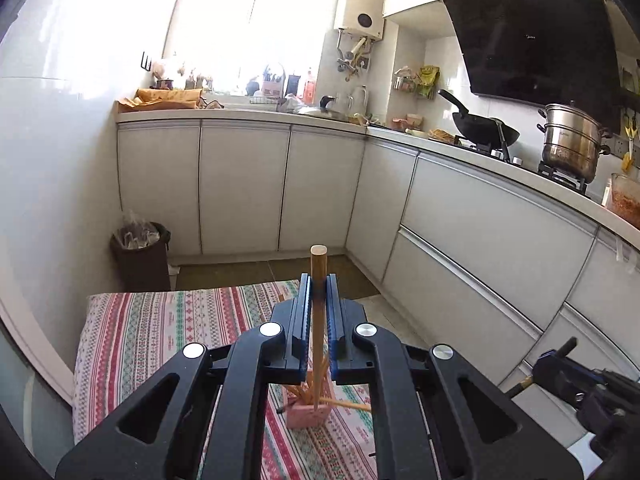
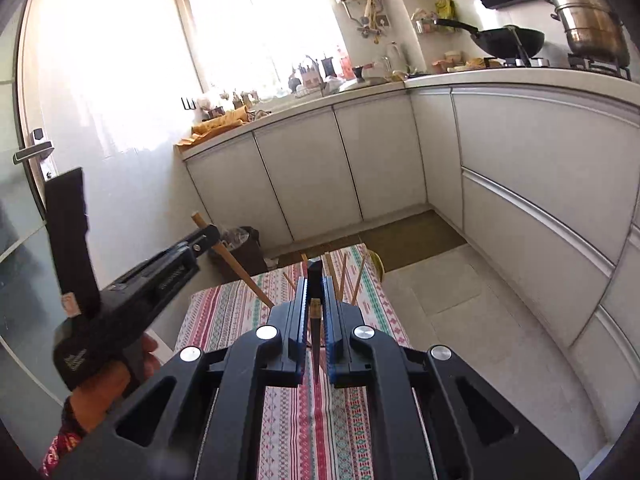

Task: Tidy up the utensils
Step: 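Lift both chopsticks upright and carry them over the pink holder, then lower the chopsticks into the pink holder and open both tools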

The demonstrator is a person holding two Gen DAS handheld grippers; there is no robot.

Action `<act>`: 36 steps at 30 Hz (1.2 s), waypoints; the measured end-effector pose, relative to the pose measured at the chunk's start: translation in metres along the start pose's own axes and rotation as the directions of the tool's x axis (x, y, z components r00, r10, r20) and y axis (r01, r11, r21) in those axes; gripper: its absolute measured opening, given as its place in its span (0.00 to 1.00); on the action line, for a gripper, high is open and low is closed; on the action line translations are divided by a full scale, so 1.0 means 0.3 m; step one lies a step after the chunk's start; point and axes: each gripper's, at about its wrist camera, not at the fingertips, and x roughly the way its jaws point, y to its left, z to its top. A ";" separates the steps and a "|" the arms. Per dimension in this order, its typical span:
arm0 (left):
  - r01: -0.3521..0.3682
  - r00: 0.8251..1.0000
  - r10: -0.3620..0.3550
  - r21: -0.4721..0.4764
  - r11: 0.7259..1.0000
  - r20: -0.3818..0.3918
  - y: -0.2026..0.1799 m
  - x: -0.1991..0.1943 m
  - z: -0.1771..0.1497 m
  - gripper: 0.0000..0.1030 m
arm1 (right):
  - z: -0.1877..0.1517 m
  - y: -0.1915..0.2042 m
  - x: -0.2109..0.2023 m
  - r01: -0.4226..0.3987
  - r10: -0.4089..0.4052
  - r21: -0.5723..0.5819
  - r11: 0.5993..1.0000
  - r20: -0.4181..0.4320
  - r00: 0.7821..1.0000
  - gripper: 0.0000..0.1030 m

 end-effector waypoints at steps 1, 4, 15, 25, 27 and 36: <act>-0.009 1.000 0.009 -0.003 1.000 0.000 0.000 0.039 -0.002 0.06 | 0.018 0.004 0.020 -0.006 0.006 -0.003 1.000 0.006 1.000 0.07; -0.026 1.000 0.026 -0.009 1.000 -0.014 0.008 0.145 -0.020 0.06 | 0.055 0.004 0.091 -0.011 0.011 -0.011 1.000 0.017 1.000 0.07; -0.054 0.997 0.048 -0.103 0.993 -0.063 0.126 0.160 -0.079 0.20 | 0.032 -0.011 0.380 0.012 -0.013 -0.018 1.000 -0.024 1.000 0.07; -0.123 0.992 0.128 -0.164 0.979 0.020 0.265 -0.012 -0.029 0.35 | -0.032 0.027 0.555 0.038 -0.040 -0.039 0.999 -0.052 0.998 0.07; -0.129 0.991 0.132 -0.168 0.977 0.006 0.281 -0.009 -0.043 0.35 | -0.054 0.036 0.597 0.044 -0.049 -0.061 0.997 -0.071 0.996 0.08; -0.179 0.984 0.177 -0.175 0.968 -0.028 0.302 -0.051 -0.071 0.39 | -0.060 0.045 0.557 0.137 -0.138 -0.051 0.989 -0.014 0.990 0.58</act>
